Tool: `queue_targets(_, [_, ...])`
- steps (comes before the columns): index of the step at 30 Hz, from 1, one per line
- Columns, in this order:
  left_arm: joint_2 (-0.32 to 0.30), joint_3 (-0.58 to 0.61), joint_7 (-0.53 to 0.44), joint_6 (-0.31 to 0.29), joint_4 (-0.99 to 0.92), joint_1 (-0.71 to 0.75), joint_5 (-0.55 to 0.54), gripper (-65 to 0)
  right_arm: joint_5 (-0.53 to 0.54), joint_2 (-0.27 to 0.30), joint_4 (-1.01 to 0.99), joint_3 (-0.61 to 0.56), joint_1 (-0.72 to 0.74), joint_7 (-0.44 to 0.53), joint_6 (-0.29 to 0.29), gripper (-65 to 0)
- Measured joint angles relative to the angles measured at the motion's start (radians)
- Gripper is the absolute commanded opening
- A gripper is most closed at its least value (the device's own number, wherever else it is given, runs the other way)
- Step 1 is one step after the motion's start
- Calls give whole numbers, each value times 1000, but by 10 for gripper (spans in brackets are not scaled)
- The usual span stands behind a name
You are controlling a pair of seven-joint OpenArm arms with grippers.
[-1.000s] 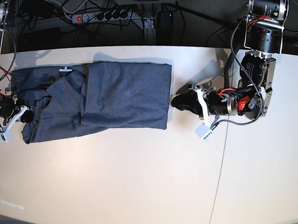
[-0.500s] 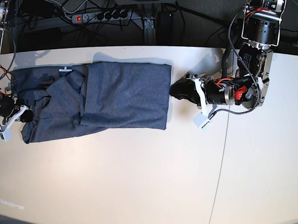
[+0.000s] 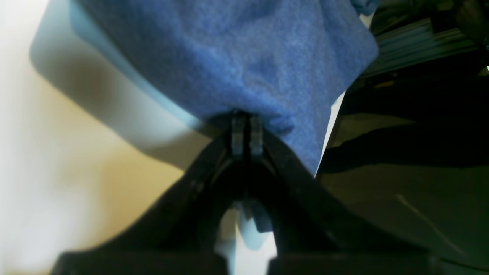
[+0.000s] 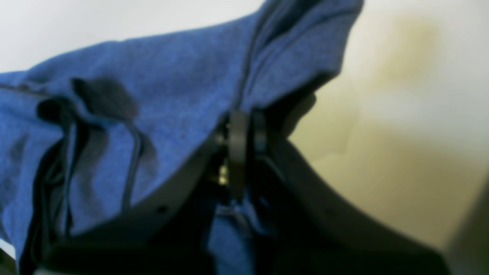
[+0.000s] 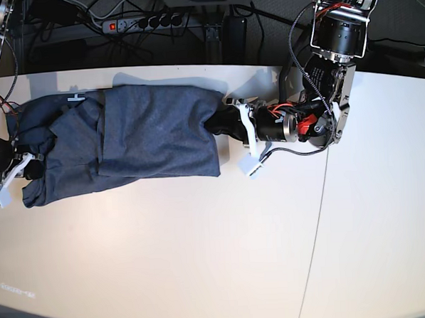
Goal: Fold the T-shirt properly
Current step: 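Grasp the shirt's folded end with both grippers and lift it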
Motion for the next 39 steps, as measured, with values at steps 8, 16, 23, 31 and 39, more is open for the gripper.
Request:
queue_targets(8, [55, -2, -10, 0, 0, 0, 30, -650, 64, 0, 139, 0, -2, -56, 0, -650])
queue_targets(16, [93, -2, -93, 0, 0, 1, 116, -650, 106, -19, 254, 0, -2, -100, 0, -650])
queue_targets(23, [118, -3, -123, 0, 0, 1, 164, -650, 113, -74, 363, -2, -31, -103, 0, -650])
queue_targets(31, [142, -5, -138, 0, 0, 1, 164, -650, 98, -143, 489, -48, -71, -105, 0, -650])
queue_targets(39, [145, -4, -157, 0, 0, 0, 167, -650, -15, -155, 585, -245, -100, -88, 0, -650])
